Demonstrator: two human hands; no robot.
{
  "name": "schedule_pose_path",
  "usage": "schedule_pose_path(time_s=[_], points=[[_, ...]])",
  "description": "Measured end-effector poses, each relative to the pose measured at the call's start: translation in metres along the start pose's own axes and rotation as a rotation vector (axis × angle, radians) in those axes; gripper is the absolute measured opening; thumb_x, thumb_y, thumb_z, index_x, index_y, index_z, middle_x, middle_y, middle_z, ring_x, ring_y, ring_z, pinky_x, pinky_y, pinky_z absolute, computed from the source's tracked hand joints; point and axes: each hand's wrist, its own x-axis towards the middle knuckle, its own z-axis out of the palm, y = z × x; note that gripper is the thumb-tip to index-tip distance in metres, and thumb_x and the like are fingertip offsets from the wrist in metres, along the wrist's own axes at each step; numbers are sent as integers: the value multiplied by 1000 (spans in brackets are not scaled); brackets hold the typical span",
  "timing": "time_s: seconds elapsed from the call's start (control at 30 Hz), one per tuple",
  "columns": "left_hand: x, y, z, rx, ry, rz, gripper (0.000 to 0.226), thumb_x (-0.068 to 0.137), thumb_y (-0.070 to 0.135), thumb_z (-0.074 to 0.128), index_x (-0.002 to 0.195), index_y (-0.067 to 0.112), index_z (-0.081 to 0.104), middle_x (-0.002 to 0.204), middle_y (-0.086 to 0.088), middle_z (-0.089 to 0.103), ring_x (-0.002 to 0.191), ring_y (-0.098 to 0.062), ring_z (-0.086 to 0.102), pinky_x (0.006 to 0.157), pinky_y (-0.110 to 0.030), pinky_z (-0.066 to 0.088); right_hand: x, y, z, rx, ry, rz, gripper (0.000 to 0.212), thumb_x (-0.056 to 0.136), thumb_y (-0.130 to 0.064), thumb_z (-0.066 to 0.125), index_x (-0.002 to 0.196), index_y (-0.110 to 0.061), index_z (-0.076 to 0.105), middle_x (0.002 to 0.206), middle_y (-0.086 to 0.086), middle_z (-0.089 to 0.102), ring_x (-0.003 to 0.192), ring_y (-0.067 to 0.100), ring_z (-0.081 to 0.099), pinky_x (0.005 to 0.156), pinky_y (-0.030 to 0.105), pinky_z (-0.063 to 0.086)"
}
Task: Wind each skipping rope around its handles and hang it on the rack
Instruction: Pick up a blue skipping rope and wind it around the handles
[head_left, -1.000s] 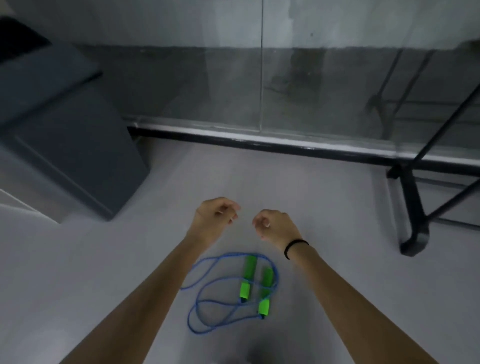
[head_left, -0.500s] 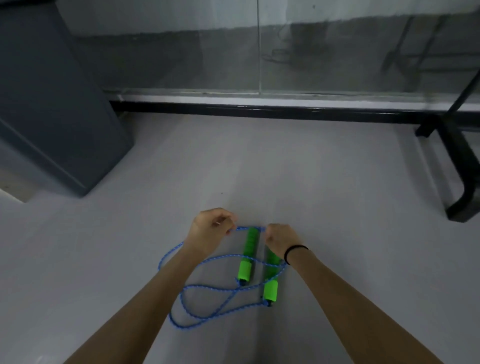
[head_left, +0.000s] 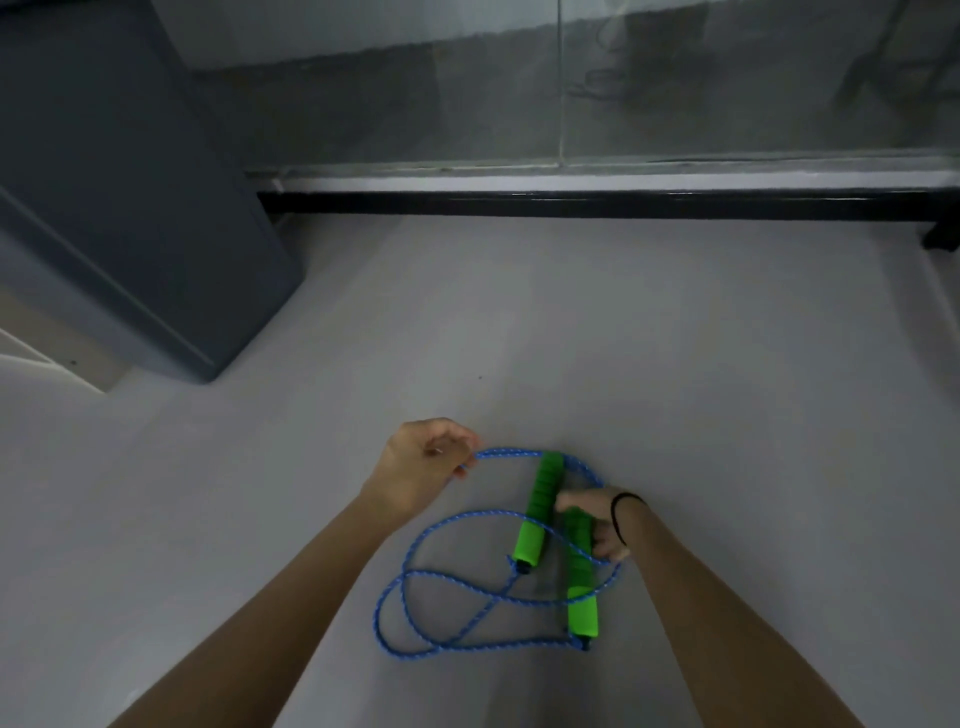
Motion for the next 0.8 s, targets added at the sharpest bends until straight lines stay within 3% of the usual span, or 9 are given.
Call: schedule_pose_path(time_s=[0.1,0.17,0.23,0.4,0.5,0.63,0.7,0.8], points=[[0,-2,-1,1,-11,-11,22,90,1,52,81,15,67,68,-1,64,51,-1,57,52,-7,42,18,-1,18,-114,199,-54,73,85,-46,58,137,-2,33,139,16,46,124,30,48,102,37,43],[1,-3,-3,5,-19,-18,22,90,1,52,82,14,67,69,-1,65,50,1,57,53,-7,43,22,2,31,-174,255,-85,57,86,-32,59,135,-9,40,140,10,47,126,26,48,101,36,43],[3,-4,-7,2,-15,-22,23,90,1,51,81,16,67,70,-1,65,50,4,57,53,-7,43,19,-2,30,-188,268,-106,53,86,-31,58,134,-15,43,139,7,48,128,25,46,100,34,42],[5,-3,-8,-9,-14,-28,26,89,-2,50,80,14,67,67,-1,64,49,4,56,52,-6,42,16,-28,25,-15,356,-196,48,81,-31,64,117,1,56,124,19,59,117,32,55,90,36,47],[7,0,-10,-30,5,-36,27,88,-5,50,77,13,66,62,2,63,46,3,55,50,-7,41,17,-31,49,-29,322,-175,65,70,-32,77,122,-4,50,125,15,58,116,30,56,89,36,49],[9,3,-18,-38,22,-33,25,87,-6,49,80,10,67,62,0,64,49,-2,56,50,-8,41,14,-32,61,-23,305,-145,44,75,-23,71,115,-11,59,116,9,65,108,27,60,86,35,53],[8,7,-18,-44,20,-30,25,88,-6,49,81,9,67,63,-2,63,50,-2,56,52,-9,42,10,-42,52,52,257,-196,46,72,-17,72,114,-5,58,115,11,65,108,27,61,83,33,50],[7,17,-17,-71,29,-10,23,89,-6,49,82,6,67,60,1,62,46,2,55,50,-8,42,-8,-69,25,352,226,-405,54,56,-1,78,106,0,57,103,19,66,96,30,63,71,32,51]])
